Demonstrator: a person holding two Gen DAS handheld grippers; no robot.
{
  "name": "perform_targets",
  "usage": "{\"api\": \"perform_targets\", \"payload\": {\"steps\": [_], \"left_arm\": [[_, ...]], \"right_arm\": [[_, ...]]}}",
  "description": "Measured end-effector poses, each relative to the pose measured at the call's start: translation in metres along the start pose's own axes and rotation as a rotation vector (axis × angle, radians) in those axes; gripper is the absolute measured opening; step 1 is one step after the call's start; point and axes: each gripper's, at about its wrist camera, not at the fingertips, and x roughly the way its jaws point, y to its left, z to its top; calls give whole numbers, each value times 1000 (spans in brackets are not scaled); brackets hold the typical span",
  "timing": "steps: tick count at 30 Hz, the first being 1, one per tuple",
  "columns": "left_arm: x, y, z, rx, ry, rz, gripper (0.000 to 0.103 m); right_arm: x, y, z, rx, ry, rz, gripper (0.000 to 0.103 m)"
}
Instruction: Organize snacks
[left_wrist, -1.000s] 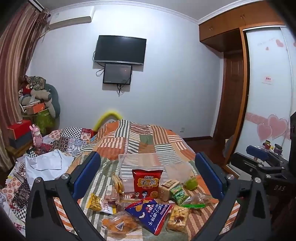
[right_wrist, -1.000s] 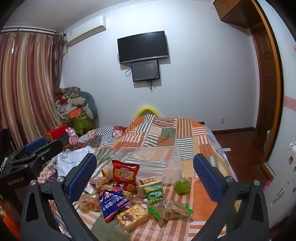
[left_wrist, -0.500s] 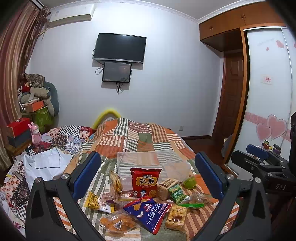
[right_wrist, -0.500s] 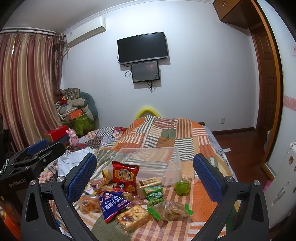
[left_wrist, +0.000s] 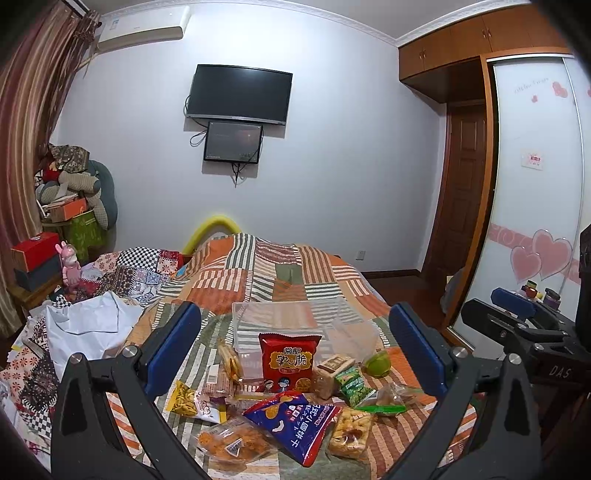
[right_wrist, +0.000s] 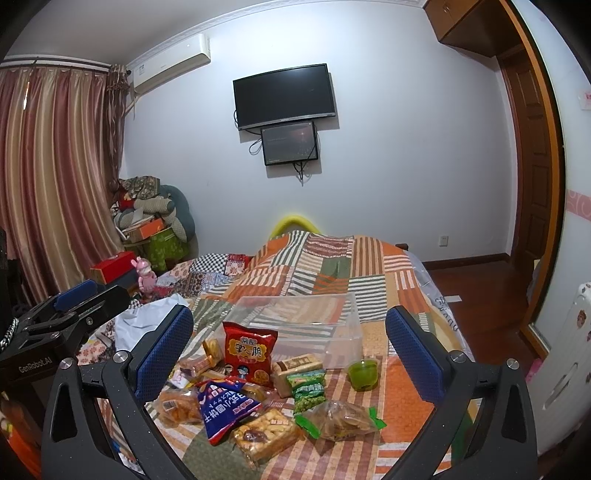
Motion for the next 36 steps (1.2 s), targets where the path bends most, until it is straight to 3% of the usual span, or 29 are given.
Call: {"api": "perform_targets", "payload": {"steps": [36], "left_arm": [[-2, -4, -2, 10, 6, -3, 103]], "right_arm": [[2, 1, -4, 2, 4, 5, 103]]}}
